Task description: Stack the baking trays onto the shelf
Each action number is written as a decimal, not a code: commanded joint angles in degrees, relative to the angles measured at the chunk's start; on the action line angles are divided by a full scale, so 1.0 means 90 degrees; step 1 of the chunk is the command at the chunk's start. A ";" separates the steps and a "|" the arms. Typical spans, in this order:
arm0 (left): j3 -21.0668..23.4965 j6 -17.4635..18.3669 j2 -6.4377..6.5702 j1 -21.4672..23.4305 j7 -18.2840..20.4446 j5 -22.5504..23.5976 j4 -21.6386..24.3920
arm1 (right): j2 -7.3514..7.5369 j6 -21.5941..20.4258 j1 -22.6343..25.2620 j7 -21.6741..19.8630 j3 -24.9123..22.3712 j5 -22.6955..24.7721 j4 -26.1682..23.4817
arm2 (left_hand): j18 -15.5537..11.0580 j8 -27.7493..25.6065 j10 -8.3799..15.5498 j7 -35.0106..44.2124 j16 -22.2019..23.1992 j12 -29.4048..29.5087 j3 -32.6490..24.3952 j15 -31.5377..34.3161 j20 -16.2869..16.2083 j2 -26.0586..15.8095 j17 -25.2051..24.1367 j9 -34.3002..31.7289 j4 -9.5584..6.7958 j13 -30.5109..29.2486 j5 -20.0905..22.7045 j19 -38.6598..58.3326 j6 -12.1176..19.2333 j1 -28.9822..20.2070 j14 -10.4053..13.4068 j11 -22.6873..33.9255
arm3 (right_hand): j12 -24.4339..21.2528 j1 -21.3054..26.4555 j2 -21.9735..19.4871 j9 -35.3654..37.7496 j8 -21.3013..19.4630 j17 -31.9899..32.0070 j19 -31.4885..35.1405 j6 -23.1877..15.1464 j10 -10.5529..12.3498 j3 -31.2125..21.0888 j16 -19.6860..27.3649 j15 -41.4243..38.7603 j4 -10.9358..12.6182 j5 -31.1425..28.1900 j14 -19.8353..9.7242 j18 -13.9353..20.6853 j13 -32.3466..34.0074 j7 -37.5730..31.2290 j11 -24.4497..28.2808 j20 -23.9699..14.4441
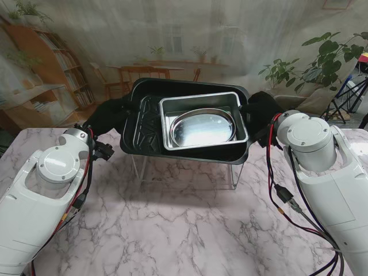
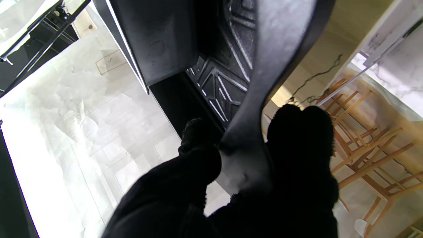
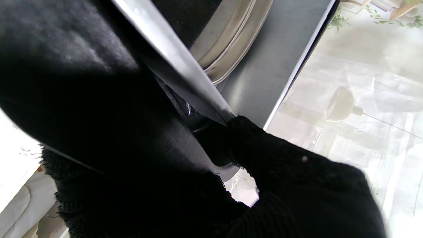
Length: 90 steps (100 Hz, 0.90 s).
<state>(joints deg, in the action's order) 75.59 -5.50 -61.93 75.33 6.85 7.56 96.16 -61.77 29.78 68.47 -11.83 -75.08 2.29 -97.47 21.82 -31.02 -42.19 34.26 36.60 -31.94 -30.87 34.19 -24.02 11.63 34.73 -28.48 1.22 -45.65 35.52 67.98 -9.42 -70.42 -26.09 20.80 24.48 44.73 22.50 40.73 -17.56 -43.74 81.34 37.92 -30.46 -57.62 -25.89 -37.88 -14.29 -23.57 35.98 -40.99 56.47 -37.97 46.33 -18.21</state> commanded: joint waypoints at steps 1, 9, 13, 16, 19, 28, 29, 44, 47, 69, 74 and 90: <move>-0.0386 0.0175 -0.0328 -0.0169 0.0264 -0.0072 0.0372 | -0.0370 -0.0253 -0.0158 -0.0246 0.0341 -0.0175 -0.0324 | -0.1487 -0.0050 0.4002 0.0033 0.0077 0.0044 -0.0128 0.0123 0.0067 -0.0001 0.0239 -0.2364 -0.0012 -0.0293 0.0151 0.0144 0.0275 -0.0191 0.0967 0.0396 | -0.0027 0.0696 0.0075 -0.0076 -0.0135 -0.0099 -0.0187 -0.3436 0.1710 -0.0589 -0.0067 -0.0158 0.0242 -0.0781 -0.2556 0.2431 0.0569 -0.0862 0.0012 -0.0060; -0.0442 0.0125 -0.0358 -0.0238 0.0170 -0.0058 0.0235 | -0.0400 -0.0242 -0.0197 -0.0161 0.0388 -0.0166 -0.0230 | -0.1493 -0.0051 0.3998 0.0033 0.0078 0.0043 -0.0125 0.0123 0.0065 -0.0001 0.0234 -0.2364 -0.0012 -0.0291 0.0147 0.0145 0.0270 -0.0195 0.0967 0.0398 | -0.0025 0.0702 0.0079 -0.0086 -0.0144 -0.0078 -0.0201 -0.3458 0.1723 -0.0593 -0.0064 -0.0144 0.0241 -0.0777 -0.2564 0.2441 0.0548 -0.0875 0.0009 -0.0060; -0.0473 0.0101 -0.0374 -0.0273 0.0123 -0.0052 0.0166 | -0.0419 -0.0255 -0.0216 -0.0110 0.0406 -0.0179 -0.0170 | -0.1488 -0.0050 0.4001 0.0032 0.0078 0.0044 -0.0121 0.0120 0.0063 -0.0005 0.0236 -0.2356 -0.0011 -0.0282 0.0145 0.0148 0.0274 -0.0196 0.0969 0.0395 | -0.0025 0.0705 0.0077 -0.0094 -0.0148 -0.0057 -0.0213 -0.3463 0.1739 -0.0594 -0.0060 -0.0131 0.0239 -0.0776 -0.2574 0.2450 0.0523 -0.0882 0.0009 -0.0059; -0.0493 0.0079 -0.0385 -0.0296 0.0094 -0.0056 0.0120 | -0.0428 -0.0264 -0.0232 -0.0083 0.0419 -0.0182 -0.0126 | -0.1485 -0.0050 0.3994 0.0032 0.0079 0.0043 -0.0119 0.0120 0.0062 -0.0001 0.0231 -0.2354 -0.0011 -0.0279 0.0144 0.0147 0.0272 -0.0197 0.0967 0.0395 | -0.0021 0.0706 0.0080 -0.0089 -0.0154 -0.0040 -0.0223 -0.3481 0.1747 -0.0595 -0.0059 -0.0124 0.0237 -0.0775 -0.2580 0.2452 0.0514 -0.0891 0.0014 -0.0060; -0.0512 0.0059 -0.0395 -0.0316 0.0069 -0.0065 0.0080 | -0.0437 -0.0270 -0.0246 -0.0058 0.0432 -0.0179 -0.0085 | -0.1487 -0.0051 0.3999 0.0033 0.0080 0.0041 -0.0119 0.0119 0.0061 -0.0008 0.0230 -0.2356 -0.0010 -0.0275 0.0144 0.0150 0.0275 -0.0200 0.0962 0.0397 | -0.0022 0.0706 0.0080 -0.0094 -0.0156 -0.0033 -0.0227 -0.3482 0.1747 -0.0596 -0.0058 -0.0119 0.0235 -0.0773 -0.2585 0.2453 0.0506 -0.0896 0.0011 -0.0062; -0.0554 0.0027 -0.0422 -0.0352 -0.0004 -0.0094 0.0007 | -0.0465 -0.0293 -0.0285 0.0019 0.0464 -0.0187 0.0015 | -0.1487 -0.0051 0.4000 0.0035 0.0084 0.0039 -0.0108 0.0123 0.0058 -0.0009 0.0220 -0.2350 -0.0008 -0.0268 0.0145 0.0149 0.0278 -0.0203 0.0971 0.0398 | -0.0024 0.0706 0.0079 -0.0119 -0.0164 0.0007 -0.0254 -0.3502 0.1773 -0.0599 -0.0050 -0.0091 0.0233 -0.0759 -0.2594 0.2465 0.0459 -0.0909 0.0005 -0.0062; -0.0556 0.0027 -0.0424 -0.0354 -0.0008 -0.0101 0.0004 | -0.0468 -0.0293 -0.0289 0.0025 0.0467 -0.0189 0.0023 | -0.1487 -0.0051 0.3999 0.0035 0.0084 0.0039 -0.0107 0.0123 0.0058 -0.0009 0.0219 -0.2350 -0.0008 -0.0268 0.0143 0.0149 0.0279 -0.0204 0.0971 0.0398 | -0.0026 0.0705 0.0077 -0.0124 -0.0164 0.0016 -0.0259 -0.3502 0.1775 -0.0599 -0.0049 -0.0086 0.0233 -0.0756 -0.2596 0.2468 0.0452 -0.0909 0.0003 -0.0061; -0.0635 0.0019 -0.0459 -0.0445 -0.0111 -0.0098 -0.0118 | -0.0507 -0.0335 -0.0348 0.0103 0.0505 -0.0273 0.0161 | -0.1513 -0.0045 0.4003 0.0017 0.0088 0.0044 -0.0081 0.0119 0.0055 -0.0033 0.0182 -0.2303 -0.0005 -0.0242 0.0092 0.0141 0.0281 -0.0210 0.0986 0.0380 | -0.0110 0.0677 0.0015 -0.0226 -0.0158 0.0074 -0.0347 -0.3500 0.1795 -0.0599 0.0000 0.0033 0.0261 -0.0720 -0.2620 0.2540 0.0356 -0.0889 -0.0089 -0.0044; -0.0664 0.0018 -0.0471 -0.0476 -0.0149 -0.0086 -0.0165 | -0.0516 -0.0361 -0.0359 0.0129 0.0517 -0.0277 0.0191 | -0.1515 -0.0039 0.4006 0.0000 0.0089 0.0049 -0.0068 0.0116 0.0053 -0.0041 0.0178 -0.2276 -0.0001 -0.0230 0.0058 0.0141 0.0279 -0.0210 0.0998 0.0369 | -0.0133 0.0671 0.0002 -0.0248 -0.0158 0.0080 -0.0365 -0.3509 0.1805 -0.0599 0.0010 0.0057 0.0269 -0.0713 -0.2627 0.2554 0.0339 -0.0887 -0.0107 -0.0040; -0.0827 -0.0096 -0.0549 -0.0665 -0.0316 -0.0158 -0.0440 | -0.0565 -0.0378 -0.0430 0.0246 0.0553 -0.0344 0.0338 | -0.1523 0.0061 0.3992 -0.0161 0.0071 0.0131 0.0051 0.0055 0.0051 -0.0099 0.0111 -0.2151 0.0018 -0.0143 -0.0019 0.0095 0.0238 -0.0250 0.0998 0.0268 | -0.0299 0.0607 -0.0134 -0.0464 -0.0144 0.0200 -0.0558 -0.3495 0.1826 -0.0566 0.0098 0.0268 0.0368 -0.0649 -0.2644 0.2625 0.0143 -0.0853 -0.0201 0.0010; -0.0850 -0.0118 -0.0565 -0.0705 -0.0353 -0.0167 -0.0497 | -0.0580 -0.0366 -0.0451 0.0284 0.0566 -0.0344 0.0372 | -0.1510 0.0122 0.3985 -0.0239 0.0058 0.0211 0.0148 0.0030 0.0042 -0.0132 0.0089 -0.2116 0.0015 -0.0122 -0.0026 0.0072 0.0236 -0.0291 0.1003 0.0223 | -0.0343 0.0585 -0.0193 -0.0542 -0.0127 0.0239 -0.0613 -0.3492 0.1850 -0.0529 0.0146 0.0360 0.0433 -0.0627 -0.2644 0.2629 0.0058 -0.0807 -0.0247 0.0026; -0.0904 -0.0189 -0.0607 -0.0825 -0.0437 -0.0206 -0.0672 | -0.0633 -0.0314 -0.0562 0.0406 0.0623 -0.0370 0.0559 | -0.1548 0.0214 0.3964 -0.0381 0.0008 0.0314 0.0380 -0.0083 0.0042 -0.0222 -0.0035 -0.1958 0.0041 0.0027 -0.0112 -0.0038 0.0210 -0.0372 0.1017 0.0148 | -0.0363 0.0524 -0.0367 -0.0724 -0.0067 0.0455 -0.0758 -0.3490 0.1876 -0.0344 0.0266 0.0572 0.0541 -0.0530 -0.2627 0.2635 -0.0209 -0.0786 -0.0288 0.0075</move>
<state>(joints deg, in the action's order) 70.23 -8.51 -64.40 69.09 0.60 6.66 87.34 -64.20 28.24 64.79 -6.77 -71.79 0.62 -89.72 21.83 -29.98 -41.23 31.89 36.64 -30.38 -29.16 34.19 -24.02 11.52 34.71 -33.74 1.22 -45.66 35.53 68.01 -9.40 -70.51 -26.09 20.59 22.15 44.61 22.48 39.95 -18.04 -40.84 76.66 37.03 -29.43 -57.63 -24.45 -36.39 -14.32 -23.78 32.89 -36.41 53.45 -37.44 45.52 -18.22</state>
